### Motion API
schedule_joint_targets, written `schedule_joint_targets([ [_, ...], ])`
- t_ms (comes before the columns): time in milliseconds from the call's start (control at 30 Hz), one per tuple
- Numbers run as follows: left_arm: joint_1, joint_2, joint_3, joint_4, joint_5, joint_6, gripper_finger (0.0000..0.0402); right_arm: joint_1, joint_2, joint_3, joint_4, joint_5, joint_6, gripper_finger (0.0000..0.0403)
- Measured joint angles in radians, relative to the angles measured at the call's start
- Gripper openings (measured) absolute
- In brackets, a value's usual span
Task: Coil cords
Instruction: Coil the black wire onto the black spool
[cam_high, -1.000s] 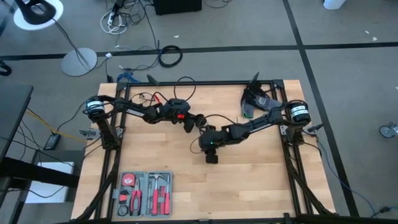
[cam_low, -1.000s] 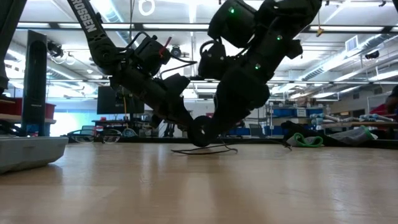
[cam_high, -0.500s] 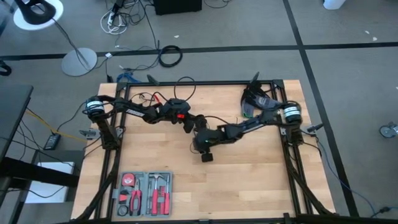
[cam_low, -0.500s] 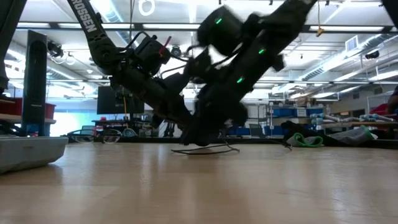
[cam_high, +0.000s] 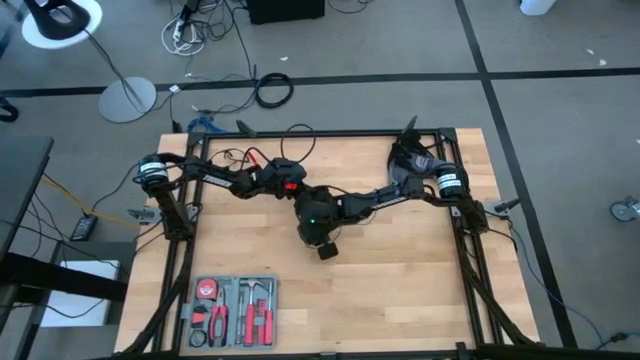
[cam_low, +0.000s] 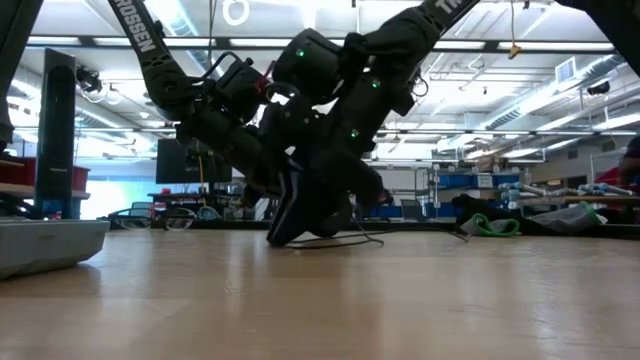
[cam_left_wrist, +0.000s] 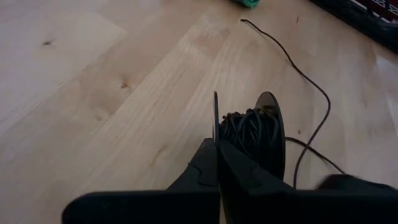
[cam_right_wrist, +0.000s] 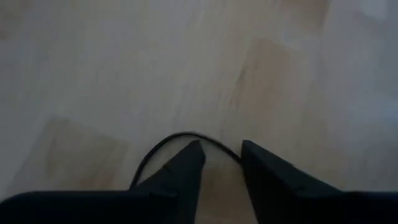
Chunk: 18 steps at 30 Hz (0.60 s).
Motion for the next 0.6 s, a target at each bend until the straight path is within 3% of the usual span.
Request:
schedule_joint_targets([
  [200,0.0,0.0,0.0,-0.011,-0.006,0.001,0.0,-0.013,0.021,0.002,-0.003,-0.06,0.01,0.0013],
  [400,-0.001,0.0,0.0,-0.005,0.002,0.001,0.0,0.003,-0.044,-0.008,-0.038,0.043,0.207,0.0002],
  [600,-0.001,0.0,0.0,-0.008,0.006,-0.004,0.0,0.047,-0.188,-0.014,-0.157,0.244,0.234,0.0001],
])
